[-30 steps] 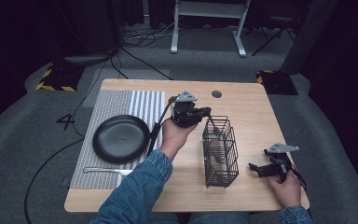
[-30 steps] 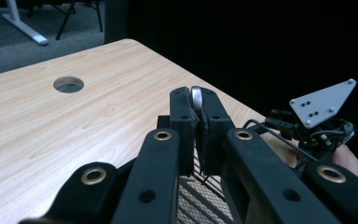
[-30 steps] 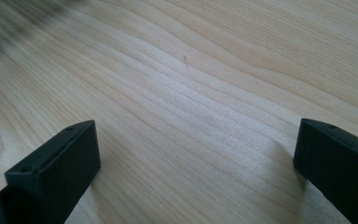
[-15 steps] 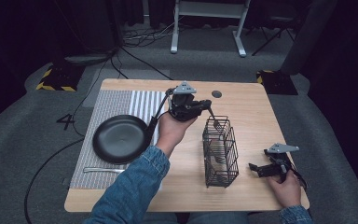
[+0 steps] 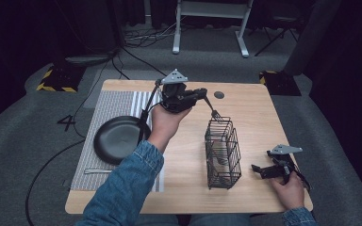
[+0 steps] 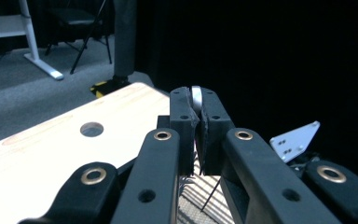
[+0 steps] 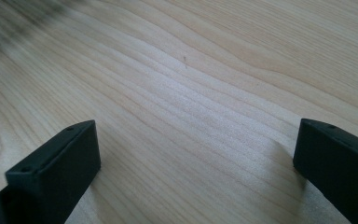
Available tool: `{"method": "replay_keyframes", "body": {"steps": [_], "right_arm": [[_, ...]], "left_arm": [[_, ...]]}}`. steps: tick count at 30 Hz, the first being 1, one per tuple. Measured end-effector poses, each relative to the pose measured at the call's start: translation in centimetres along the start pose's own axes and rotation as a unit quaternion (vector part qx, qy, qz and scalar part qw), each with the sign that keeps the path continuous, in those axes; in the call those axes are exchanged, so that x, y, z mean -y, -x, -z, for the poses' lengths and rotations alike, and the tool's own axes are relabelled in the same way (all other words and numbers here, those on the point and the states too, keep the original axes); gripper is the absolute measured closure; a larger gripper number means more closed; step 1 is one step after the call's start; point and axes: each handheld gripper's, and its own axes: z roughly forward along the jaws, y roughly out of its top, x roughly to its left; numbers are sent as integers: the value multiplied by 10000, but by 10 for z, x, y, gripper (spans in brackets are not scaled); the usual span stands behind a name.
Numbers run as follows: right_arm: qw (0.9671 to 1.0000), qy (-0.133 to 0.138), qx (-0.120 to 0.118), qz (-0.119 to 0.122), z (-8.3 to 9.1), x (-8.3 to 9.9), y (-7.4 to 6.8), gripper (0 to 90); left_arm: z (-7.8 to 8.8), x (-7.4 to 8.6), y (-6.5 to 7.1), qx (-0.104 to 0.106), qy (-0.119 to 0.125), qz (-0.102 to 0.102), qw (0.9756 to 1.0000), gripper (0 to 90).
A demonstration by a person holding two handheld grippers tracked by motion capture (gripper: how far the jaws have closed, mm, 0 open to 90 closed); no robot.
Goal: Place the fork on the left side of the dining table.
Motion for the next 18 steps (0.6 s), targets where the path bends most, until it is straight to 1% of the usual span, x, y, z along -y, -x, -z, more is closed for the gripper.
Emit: {"method": "replay_keyframes", "body": {"steps": [3,5,11,14,18], "right_arm": [[10000,-2,1,-2,0,0,0,5],[10000,1,-1,2,0,0,0,6],[10000,0,-2,1,0,0,0,5],[10000,0,0,-1,0,0,0,5],[10000,1,0,1,0,0,0,5]], "left_arm": [[7,-4,-1,27,97,29,9999,866],[11,-8,-2,8,144,35,9999,866],[25,-16,-9,-104,288,87,9995,866],[32,-20,-14,-263,300,126,9991,865],[41,-22,-25,-419,357,265,9981,866]]}}
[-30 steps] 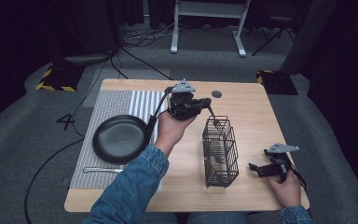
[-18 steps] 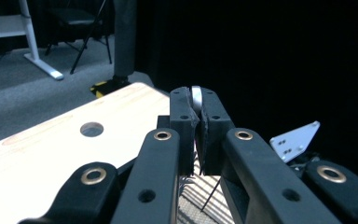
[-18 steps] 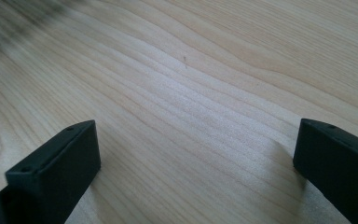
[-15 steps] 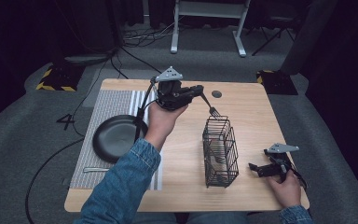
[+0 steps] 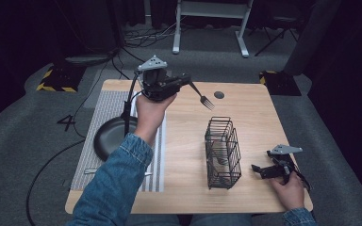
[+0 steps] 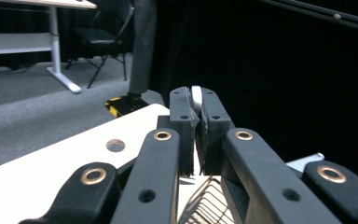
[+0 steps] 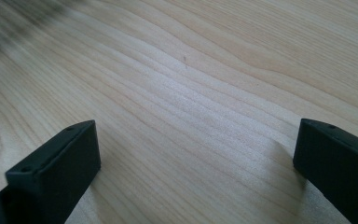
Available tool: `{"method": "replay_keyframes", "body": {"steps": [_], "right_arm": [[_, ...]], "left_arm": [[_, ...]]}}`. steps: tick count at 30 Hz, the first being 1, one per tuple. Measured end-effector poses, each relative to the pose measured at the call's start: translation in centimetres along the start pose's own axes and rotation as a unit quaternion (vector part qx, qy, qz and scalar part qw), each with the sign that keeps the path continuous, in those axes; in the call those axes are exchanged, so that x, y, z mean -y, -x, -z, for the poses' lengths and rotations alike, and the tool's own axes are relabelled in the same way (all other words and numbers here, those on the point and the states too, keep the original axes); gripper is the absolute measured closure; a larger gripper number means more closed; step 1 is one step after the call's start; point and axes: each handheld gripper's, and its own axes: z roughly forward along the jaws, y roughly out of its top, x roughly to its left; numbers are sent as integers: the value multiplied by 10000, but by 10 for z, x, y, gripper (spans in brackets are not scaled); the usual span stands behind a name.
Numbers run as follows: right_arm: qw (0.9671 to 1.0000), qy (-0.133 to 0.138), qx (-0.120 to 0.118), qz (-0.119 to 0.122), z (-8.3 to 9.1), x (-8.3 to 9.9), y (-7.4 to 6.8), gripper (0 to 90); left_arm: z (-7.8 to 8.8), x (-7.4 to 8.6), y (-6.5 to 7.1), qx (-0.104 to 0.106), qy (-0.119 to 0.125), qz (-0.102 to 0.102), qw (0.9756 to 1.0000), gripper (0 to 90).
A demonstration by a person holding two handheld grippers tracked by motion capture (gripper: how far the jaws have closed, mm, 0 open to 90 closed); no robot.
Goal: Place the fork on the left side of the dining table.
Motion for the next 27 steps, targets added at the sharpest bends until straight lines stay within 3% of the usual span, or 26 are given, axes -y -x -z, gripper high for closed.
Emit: {"method": "replay_keyframes", "body": {"steps": [12,17,23,27], "right_arm": [[10000,8,9,-6,0,0,0,10],[10000,12,12,-13,0,0,0,11],[10000,11,13,-10,0,0,0,12],[10000,12,14,-14,0,0,0,12]], "left_arm": [[25,-6,-40,-574,138,193,9981,865],[40,-9,-58,-693,307,482,9960,865],[51,-11,-73,-1067,242,482,9928,865],[56,-10,-86,-1267,240,608,9898,865]]}}
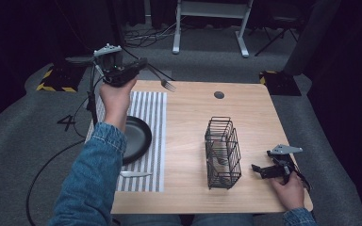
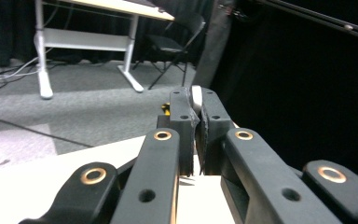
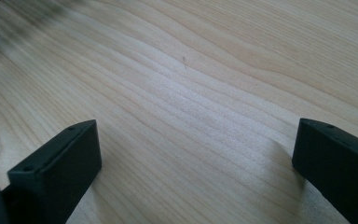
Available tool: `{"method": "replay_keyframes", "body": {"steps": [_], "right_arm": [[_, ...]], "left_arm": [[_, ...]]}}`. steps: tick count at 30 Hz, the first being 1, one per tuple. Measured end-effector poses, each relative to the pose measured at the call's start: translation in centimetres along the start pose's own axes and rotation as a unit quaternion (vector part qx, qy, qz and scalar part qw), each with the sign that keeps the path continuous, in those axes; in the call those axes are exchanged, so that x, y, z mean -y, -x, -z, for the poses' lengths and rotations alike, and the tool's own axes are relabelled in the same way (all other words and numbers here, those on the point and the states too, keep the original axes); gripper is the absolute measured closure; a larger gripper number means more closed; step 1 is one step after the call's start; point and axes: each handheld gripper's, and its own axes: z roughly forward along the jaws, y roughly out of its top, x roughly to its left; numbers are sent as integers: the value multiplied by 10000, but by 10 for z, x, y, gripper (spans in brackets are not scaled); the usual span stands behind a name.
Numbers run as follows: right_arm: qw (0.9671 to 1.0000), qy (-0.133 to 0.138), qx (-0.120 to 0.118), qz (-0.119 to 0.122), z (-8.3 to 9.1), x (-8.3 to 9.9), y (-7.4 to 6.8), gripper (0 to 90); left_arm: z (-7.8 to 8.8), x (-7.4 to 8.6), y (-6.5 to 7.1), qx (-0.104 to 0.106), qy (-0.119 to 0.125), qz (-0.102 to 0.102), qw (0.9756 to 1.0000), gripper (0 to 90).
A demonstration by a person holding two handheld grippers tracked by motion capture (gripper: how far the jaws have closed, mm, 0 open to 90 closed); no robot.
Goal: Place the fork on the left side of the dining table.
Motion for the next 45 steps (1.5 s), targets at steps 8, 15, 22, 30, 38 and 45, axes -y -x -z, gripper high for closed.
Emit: {"method": "replay_keyframes", "body": {"steps": [8,15,22,30,38,45], "right_arm": [[10000,2,6,-6,0,0,0,14],[10000,3,7,-6,0,0,0,14],[10000,4,7,-7,0,0,0,14],[10000,5,6,-8,0,0,0,14],[10000,5,6,-8,0,0,0,15],[10000,4,7,-10,0,0,0,15]], "left_arm": [[4,0,-24,-133,109,448,9988,865],[1,2,-35,-430,45,465,9980,864],[-7,9,-50,-770,-137,519,9956,864],[-16,24,-69,-1055,-303,692,9916,864],[-18,40,-84,-1258,-403,797,9880,863],[-24,56,-88,-1322,-579,779,9865,863]]}}
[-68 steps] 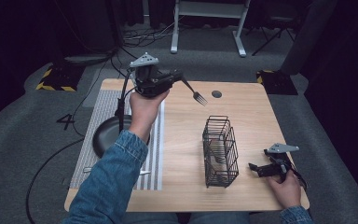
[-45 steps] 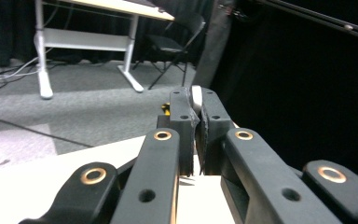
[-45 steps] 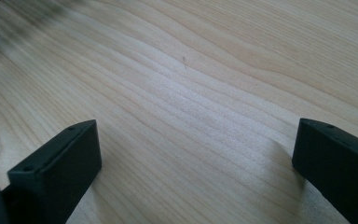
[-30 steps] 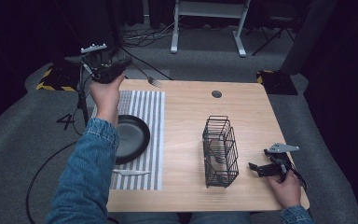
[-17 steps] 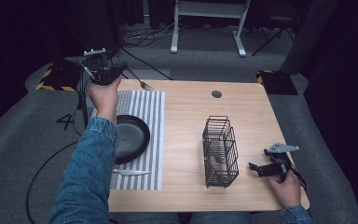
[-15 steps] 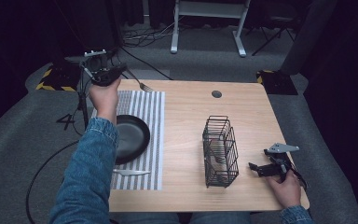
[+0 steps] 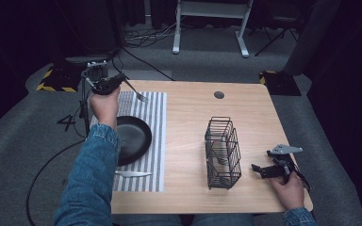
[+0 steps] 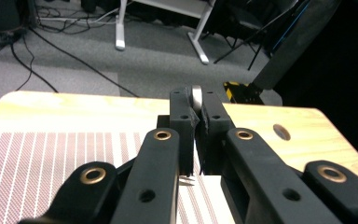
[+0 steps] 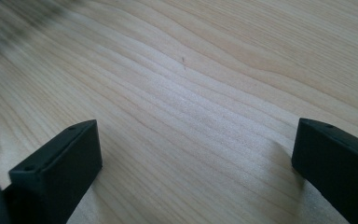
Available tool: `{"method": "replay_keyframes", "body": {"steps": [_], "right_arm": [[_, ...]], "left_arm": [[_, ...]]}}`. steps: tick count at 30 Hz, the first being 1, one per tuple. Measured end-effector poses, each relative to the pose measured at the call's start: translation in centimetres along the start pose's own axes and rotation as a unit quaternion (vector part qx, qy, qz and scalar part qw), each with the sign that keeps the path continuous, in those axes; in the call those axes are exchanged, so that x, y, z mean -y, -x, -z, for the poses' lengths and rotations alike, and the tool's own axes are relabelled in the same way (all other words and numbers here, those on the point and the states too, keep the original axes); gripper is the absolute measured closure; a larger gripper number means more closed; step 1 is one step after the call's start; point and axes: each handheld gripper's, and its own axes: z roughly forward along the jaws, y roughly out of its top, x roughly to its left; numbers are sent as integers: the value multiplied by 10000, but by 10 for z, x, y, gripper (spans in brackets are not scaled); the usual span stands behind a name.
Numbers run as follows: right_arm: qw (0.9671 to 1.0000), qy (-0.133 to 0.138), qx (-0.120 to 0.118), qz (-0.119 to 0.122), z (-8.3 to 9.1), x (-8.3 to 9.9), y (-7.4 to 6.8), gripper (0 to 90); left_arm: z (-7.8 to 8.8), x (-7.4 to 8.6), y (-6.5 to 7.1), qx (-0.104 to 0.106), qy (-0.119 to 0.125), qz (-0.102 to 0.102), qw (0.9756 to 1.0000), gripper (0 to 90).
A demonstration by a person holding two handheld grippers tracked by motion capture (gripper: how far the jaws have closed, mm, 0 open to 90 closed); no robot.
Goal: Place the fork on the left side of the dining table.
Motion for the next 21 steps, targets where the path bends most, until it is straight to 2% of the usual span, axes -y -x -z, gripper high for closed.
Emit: {"method": "replay_keyframes", "body": {"steps": [12,21], "right_arm": [[10000,3,-1,2,0,0,0,15],[10000,3,-1,1,0,0,0,15]], "left_arm": [[-14,22,-5,12,-277,56,9996,862],[-20,28,-6,5,-373,70,9993,862]]}}
